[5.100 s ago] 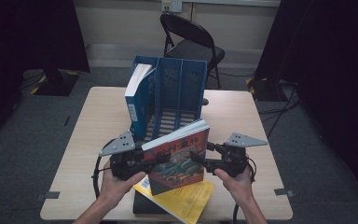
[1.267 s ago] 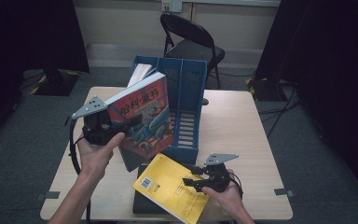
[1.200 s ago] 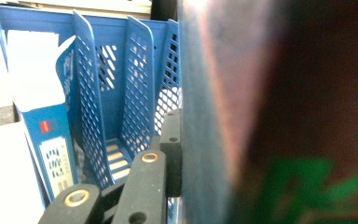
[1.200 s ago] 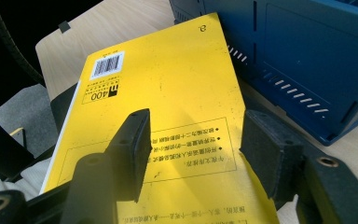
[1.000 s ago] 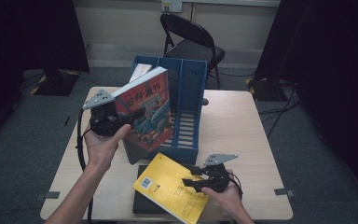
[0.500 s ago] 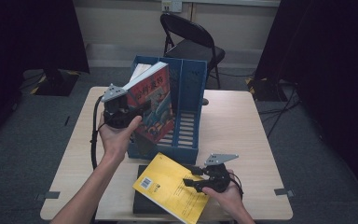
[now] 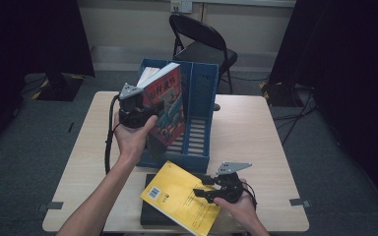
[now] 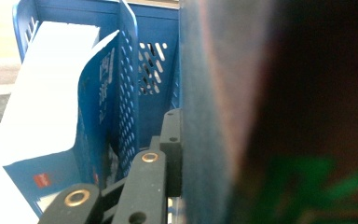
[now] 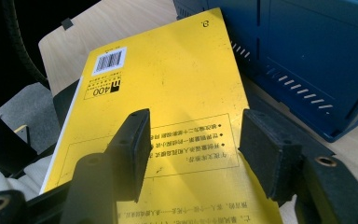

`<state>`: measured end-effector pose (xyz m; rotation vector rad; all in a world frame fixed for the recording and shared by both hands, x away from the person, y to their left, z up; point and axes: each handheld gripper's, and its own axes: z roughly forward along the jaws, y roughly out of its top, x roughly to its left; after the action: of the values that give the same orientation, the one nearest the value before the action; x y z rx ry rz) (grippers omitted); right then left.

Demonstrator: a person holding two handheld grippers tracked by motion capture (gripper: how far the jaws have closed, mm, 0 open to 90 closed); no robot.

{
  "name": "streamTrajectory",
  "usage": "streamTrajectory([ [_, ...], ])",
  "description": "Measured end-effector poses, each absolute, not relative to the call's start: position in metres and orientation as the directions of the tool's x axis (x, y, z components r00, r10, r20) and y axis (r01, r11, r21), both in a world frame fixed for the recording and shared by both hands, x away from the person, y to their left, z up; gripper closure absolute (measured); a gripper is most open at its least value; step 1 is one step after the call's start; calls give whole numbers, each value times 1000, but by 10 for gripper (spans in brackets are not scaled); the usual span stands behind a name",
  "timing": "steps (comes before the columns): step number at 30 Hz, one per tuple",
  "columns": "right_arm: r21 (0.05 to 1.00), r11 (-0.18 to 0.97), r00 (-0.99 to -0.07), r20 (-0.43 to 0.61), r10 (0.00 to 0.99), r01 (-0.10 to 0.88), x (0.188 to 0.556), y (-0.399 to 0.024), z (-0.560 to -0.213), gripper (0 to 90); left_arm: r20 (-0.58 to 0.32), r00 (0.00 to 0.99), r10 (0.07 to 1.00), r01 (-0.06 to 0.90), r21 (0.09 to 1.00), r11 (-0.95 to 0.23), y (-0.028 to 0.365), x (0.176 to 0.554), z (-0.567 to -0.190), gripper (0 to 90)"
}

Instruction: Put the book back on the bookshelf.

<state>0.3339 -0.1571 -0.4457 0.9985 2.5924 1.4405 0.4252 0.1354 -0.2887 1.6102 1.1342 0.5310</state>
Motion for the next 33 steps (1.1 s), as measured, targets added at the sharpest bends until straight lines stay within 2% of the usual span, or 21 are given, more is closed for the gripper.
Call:
streamTrajectory([
  [9,767,372,-797,286,532,523,334,-157,-446,430,-219,436,873,416,909,21,132,435,-293,745],
  [14,767,374,-799,284,530,521,333,-157,-446,431,-177,440,880,396,918,-14,127,439,-299,745],
  [33,769,372,-802,291,521,521,333,-157,-447,434,-142,411,900,384,923,-30,101,466,-311,745],
])
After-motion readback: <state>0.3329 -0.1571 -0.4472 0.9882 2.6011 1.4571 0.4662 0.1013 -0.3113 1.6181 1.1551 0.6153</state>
